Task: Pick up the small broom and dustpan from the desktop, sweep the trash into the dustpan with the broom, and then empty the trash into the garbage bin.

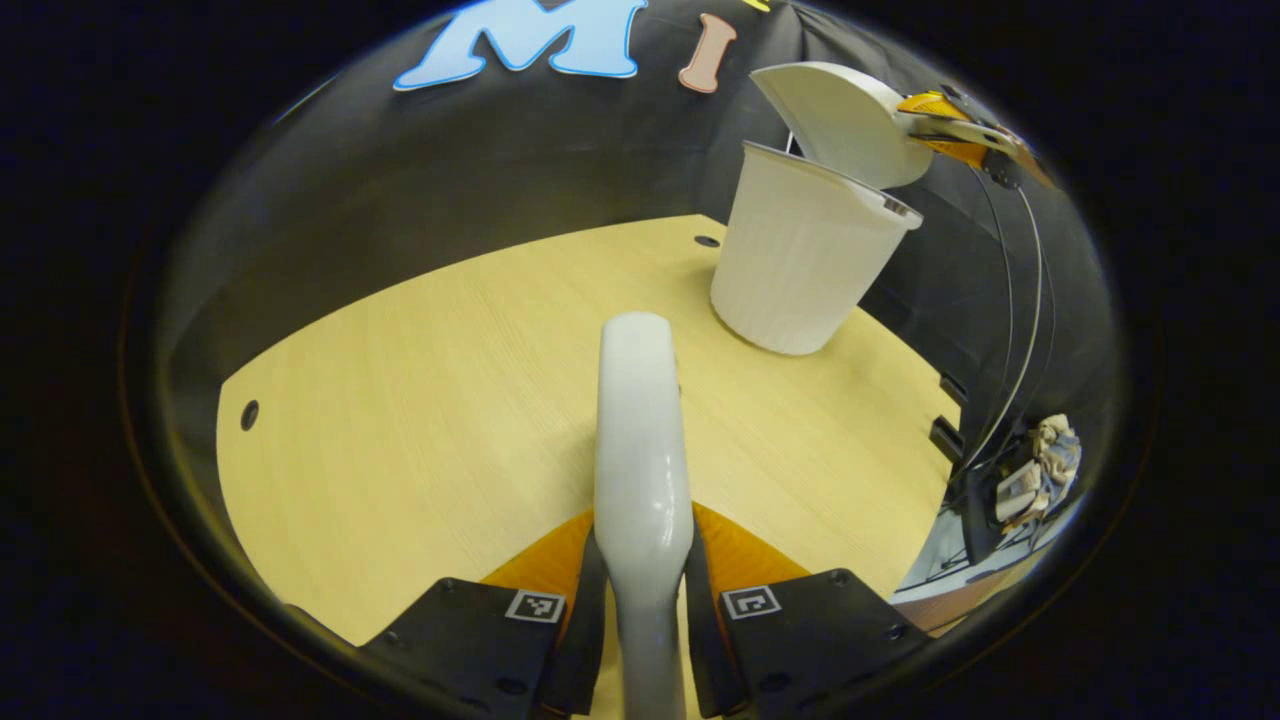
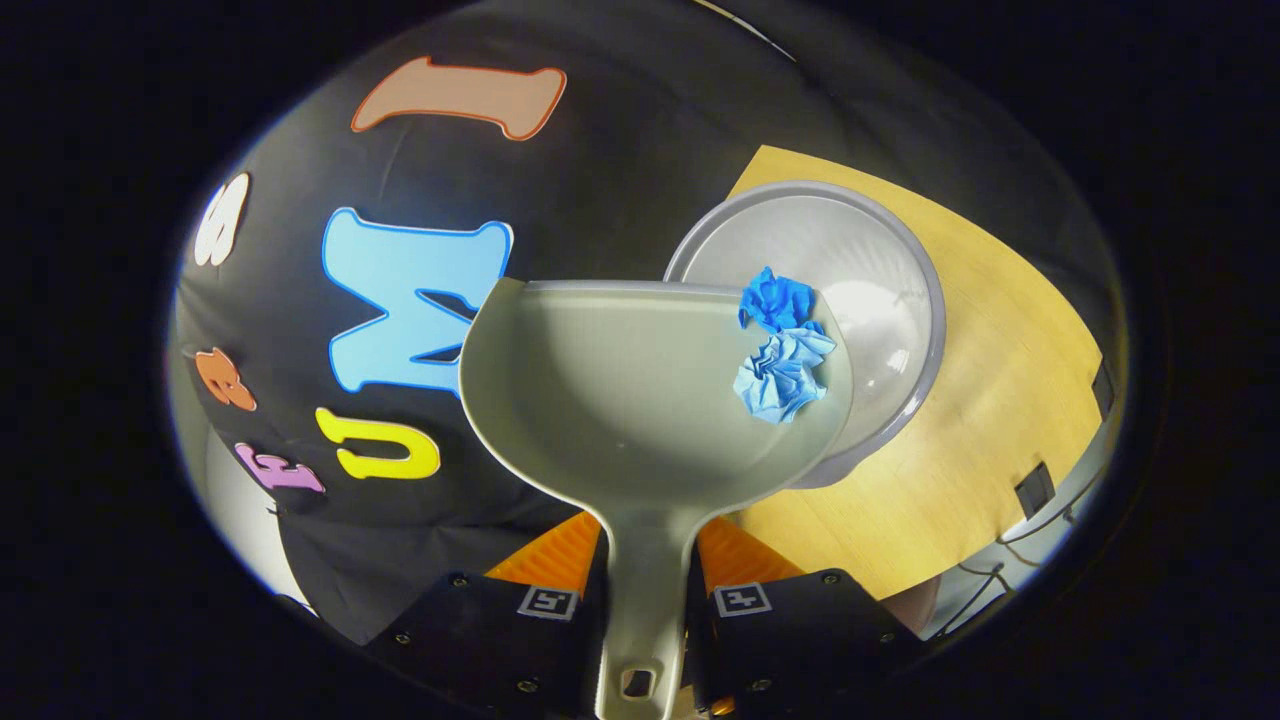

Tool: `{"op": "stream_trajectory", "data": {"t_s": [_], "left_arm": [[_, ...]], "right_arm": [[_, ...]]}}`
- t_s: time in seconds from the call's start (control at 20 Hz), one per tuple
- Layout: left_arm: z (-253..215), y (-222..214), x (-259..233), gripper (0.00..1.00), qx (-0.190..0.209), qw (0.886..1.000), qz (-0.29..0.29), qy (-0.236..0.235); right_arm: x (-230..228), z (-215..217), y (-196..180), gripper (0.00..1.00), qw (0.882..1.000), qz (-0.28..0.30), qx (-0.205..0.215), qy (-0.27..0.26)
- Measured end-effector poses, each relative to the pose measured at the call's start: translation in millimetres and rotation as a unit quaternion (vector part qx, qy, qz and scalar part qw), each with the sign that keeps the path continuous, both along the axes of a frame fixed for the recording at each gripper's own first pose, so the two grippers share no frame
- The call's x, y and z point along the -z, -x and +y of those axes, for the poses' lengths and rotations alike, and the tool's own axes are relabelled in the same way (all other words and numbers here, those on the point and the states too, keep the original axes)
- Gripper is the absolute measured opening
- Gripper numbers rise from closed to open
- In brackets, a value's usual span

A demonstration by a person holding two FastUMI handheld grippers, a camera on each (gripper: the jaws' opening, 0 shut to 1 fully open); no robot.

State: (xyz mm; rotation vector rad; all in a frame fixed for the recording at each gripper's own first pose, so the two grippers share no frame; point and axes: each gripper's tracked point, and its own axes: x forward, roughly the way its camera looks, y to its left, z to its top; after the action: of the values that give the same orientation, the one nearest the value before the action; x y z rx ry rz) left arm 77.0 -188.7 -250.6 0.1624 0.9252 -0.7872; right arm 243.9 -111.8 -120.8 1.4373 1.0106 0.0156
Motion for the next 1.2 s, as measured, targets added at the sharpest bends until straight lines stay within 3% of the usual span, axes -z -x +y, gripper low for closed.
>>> {"op": "stream_trajectory", "data": {"t_s": [0.55, 0.8, 0.95, 1.05, 1.1, 1.2], "left_arm": [[-5, 5, -13, 0.42, 0.004, 1.000, 0.011, 0.006], [5, 4, -14, 0.43, -0.011, 1.000, 0.011, 0.012], [13, 4, -12, 0.40, -0.030, 0.999, 0.015, 0.026], [21, 1, -10, 0.45, -0.044, 0.998, 0.013, 0.033], [26, -1, -9, 0.41, -0.051, 0.998, 0.009, 0.035], [38, -5, -9, 0.46, -0.066, 0.997, -0.002, 0.037]], "right_arm": [[-20, 23, -14, 0.35, 0.995, -0.021, 0.060, -0.080], [-27, 35, -3, 0.35, 0.996, -0.025, 0.044, -0.072], [-36, 60, 11, 0.35, 0.997, -0.043, 0.008, -0.056], [-41, 77, 20, 0.35, 0.997, -0.056, -0.016, -0.044], [-44, 87, 27, 0.35, 0.997, -0.065, -0.030, -0.037], [-49, 107, 37, 0.35, 0.995, -0.081, -0.054, -0.022]]}}
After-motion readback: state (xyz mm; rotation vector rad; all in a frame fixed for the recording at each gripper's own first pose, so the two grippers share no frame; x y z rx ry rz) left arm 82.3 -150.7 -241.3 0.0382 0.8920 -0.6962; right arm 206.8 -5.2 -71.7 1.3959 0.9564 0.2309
